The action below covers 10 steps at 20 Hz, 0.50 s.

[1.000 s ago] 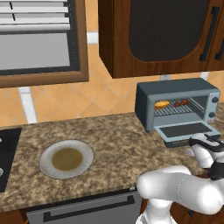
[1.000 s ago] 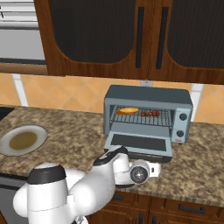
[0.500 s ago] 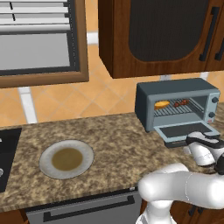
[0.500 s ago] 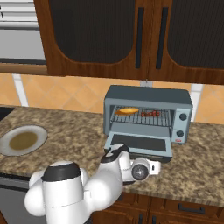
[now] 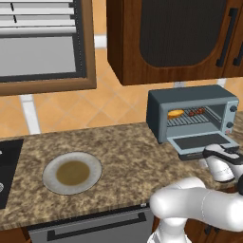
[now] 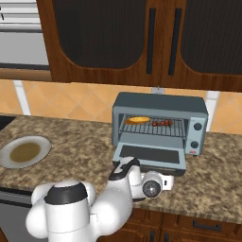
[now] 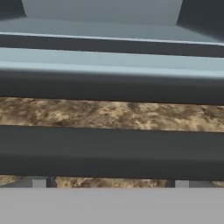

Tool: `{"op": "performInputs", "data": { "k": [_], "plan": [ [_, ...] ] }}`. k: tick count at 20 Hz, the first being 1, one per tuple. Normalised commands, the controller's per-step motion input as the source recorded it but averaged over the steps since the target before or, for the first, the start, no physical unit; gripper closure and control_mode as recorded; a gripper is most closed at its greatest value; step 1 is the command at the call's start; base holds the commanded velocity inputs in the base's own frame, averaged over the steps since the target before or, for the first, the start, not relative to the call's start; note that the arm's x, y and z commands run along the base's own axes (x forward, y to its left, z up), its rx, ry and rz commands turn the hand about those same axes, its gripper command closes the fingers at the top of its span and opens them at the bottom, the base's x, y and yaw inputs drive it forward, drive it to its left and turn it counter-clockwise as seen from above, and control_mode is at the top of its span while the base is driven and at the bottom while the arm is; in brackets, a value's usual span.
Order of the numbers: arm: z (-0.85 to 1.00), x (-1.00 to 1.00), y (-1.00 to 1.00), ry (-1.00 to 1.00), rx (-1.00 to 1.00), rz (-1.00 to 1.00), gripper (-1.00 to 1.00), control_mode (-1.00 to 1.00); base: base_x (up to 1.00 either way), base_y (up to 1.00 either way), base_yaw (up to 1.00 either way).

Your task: Pick up the kebab skewer and baguette bread, and place them inside the toaster oven. Close the toaster oven door and start by setting the timer.

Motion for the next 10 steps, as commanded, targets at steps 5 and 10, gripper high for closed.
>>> {"op": "performInputs", "data": {
  "k": [5, 10],
  "plan": [
    [0.52, 0.21, 0.0, 0.0, 0.0, 0.0, -1.0, -1.0, 0.0, 0.0, 0.0],
    [0.63, 0.25, 0.0, 0.0, 0.0, 0.0, -1.0, -1.0, 0.0, 0.0, 0.0]
  ]
}}
